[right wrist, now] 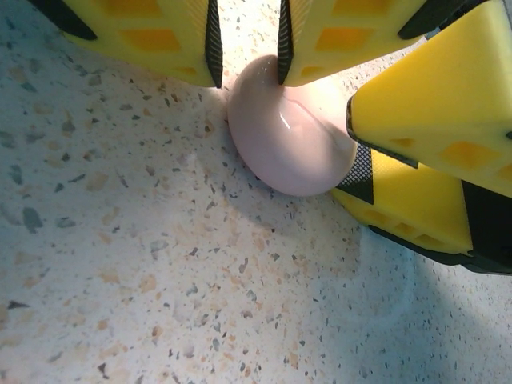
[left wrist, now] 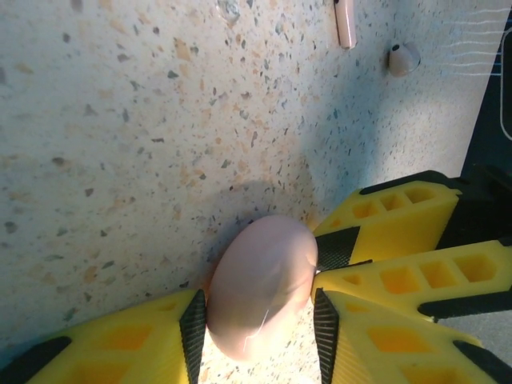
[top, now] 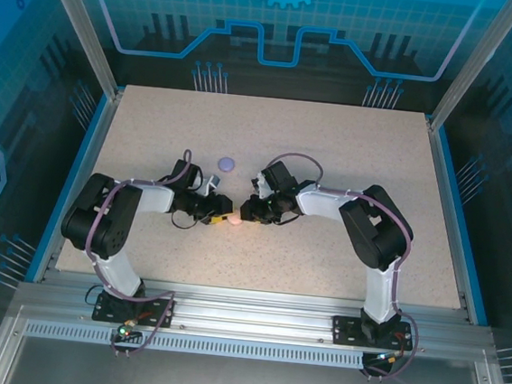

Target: Insert the wireless bluetooth earbuds into the charging case

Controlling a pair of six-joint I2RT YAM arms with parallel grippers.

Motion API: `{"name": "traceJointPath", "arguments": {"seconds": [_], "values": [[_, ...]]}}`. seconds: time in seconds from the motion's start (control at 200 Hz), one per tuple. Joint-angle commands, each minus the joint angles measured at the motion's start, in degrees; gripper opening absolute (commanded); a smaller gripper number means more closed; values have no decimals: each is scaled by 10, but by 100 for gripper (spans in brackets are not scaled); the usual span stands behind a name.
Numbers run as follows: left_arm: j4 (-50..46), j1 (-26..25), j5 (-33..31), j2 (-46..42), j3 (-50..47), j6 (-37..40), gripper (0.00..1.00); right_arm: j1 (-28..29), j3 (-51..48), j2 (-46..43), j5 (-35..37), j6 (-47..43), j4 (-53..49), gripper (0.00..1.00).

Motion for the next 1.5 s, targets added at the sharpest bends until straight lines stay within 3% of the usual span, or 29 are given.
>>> {"name": "traceJointPath", "arguments": {"seconds": [0.0,0.535,0.79,0.926,1.016,1.261,1.496], "values": [[23,-5,13,22,-7,-4,42,-4,7,24,1,7,-6,27],[30,-27,13,32,-3,-12,34,-3,4,22,-4,11,9,26],[38,-33,15,32,-4,-16,35,-6,-8,11,-6,14,25,26],[40,-33,14,29,-6,-17,29,-8,-16,-1,-2,13,29,26],[40,-33,7,9,-10,-15,22,-13,-32,-29,5,10,34,26],[26,-29,-4,-86,-9,25,20,-50,-85,-163,-7,-53,32,32],[48,-29,35,-184,1,72,20,-121,-141,-292,-129,-122,69,39]]}}
